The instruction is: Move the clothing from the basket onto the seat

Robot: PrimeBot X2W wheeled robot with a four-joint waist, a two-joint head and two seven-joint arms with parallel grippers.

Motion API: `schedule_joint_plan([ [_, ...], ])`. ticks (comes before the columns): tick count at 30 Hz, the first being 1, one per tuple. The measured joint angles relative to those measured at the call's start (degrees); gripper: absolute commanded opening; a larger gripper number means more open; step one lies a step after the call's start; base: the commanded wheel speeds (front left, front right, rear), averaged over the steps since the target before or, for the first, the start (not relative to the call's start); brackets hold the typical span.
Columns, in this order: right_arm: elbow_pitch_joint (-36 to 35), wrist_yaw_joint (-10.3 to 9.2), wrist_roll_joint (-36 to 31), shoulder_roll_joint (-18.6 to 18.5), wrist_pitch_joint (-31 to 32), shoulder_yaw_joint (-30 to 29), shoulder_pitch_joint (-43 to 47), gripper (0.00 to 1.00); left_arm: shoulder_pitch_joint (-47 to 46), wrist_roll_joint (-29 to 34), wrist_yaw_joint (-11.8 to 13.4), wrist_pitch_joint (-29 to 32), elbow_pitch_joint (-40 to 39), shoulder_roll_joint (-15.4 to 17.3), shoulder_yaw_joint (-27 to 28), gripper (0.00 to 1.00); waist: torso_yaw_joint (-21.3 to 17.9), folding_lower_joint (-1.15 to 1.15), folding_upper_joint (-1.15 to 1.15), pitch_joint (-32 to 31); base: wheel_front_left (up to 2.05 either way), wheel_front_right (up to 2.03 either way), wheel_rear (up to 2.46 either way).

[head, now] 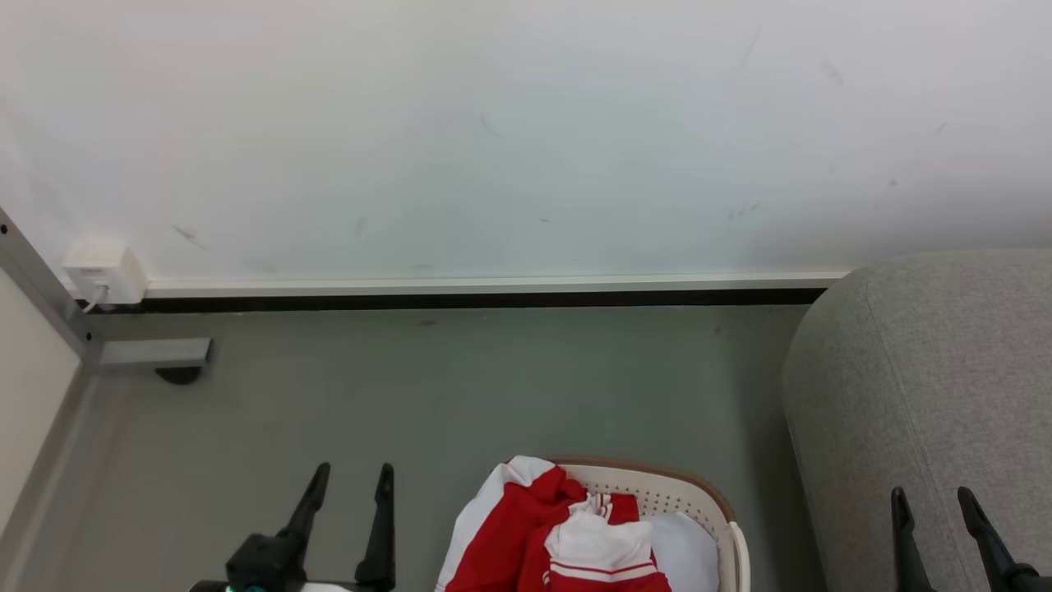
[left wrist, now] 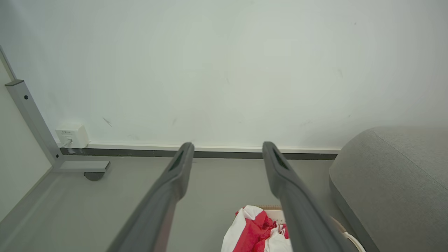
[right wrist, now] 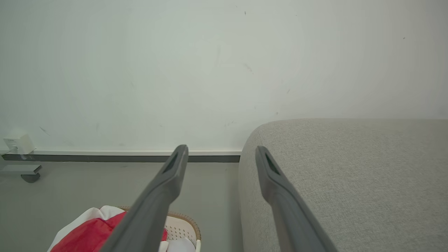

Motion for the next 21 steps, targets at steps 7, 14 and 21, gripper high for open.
schedule_joint_plan([
  [7,0.25,0.0,-0.47,0.0,-0.33,-0.15,0.15,1.0,0.0,0.83,-0.16,-0.34,0.09,0.03,-0.02,1.0,-0.37,0.0,0.0,0.13,0.0,0.0,0.0],
  [14,0.44,0.0,0.93,-0.01,-0.33,-0.4,0.24,1.0,0.04,0.83,-0.25,-0.34,0.23,0.04,-0.03,1.0,-0.67,0.0,0.0,0.05,0.0,0.0,0.0],
  [21,0.43,0.0,1.47,-0.01,-0.33,-0.33,0.25,1.0,0.08,0.82,-0.26,-0.34,0.36,0.04,-0.22,1.0,-0.74,0.0,0.0,0.14,0.0,0.0,0.0],
])
